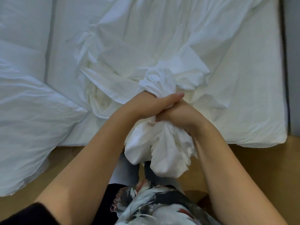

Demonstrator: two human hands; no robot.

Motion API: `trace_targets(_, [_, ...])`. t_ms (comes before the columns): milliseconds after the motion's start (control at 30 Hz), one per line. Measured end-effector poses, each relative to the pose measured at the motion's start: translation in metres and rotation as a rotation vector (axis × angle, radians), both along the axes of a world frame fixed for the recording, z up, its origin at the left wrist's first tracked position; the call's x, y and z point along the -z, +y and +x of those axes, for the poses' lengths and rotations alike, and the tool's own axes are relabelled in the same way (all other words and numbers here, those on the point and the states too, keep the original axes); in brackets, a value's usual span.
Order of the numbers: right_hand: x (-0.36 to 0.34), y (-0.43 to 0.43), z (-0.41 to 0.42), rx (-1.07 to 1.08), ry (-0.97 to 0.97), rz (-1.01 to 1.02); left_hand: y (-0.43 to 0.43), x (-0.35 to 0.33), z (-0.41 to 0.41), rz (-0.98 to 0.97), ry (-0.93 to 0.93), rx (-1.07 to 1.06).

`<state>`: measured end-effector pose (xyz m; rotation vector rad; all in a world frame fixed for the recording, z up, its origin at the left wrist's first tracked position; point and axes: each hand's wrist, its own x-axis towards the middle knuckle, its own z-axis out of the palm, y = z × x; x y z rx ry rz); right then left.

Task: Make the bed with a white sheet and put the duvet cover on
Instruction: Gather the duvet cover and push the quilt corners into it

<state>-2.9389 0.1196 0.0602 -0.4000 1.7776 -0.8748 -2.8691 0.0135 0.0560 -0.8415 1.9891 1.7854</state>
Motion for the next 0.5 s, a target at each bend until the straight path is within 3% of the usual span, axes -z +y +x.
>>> trace_targets(167, [0.009, 0.000, 0.008, 0.288, -0.312, -0.090, -0.028, 0.000, -0.017, -0.351, 0.086, 0.315])
trace_targets(233, [0.008, -0.005, 0.018, 0.431, -0.385, -0.092, -0.031, 0.001, -0.023, -0.336, 0.091, 0.305])
trace_targets(333, [0.007, -0.010, 0.022, 0.428, -0.324, -0.253, -0.042, 0.006, -0.010, 0.087, 0.080, 0.122])
trace_targets(433, [0.005, -0.015, 0.022, 0.489, -0.330, -0.275, -0.050, 0.024, 0.027, 0.552, 0.060, -0.148])
trace_targets(500, [0.006, -0.019, 0.025, 0.552, -0.330, -0.238, -0.036, 0.037, 0.051, 0.630, 0.084, -0.329])
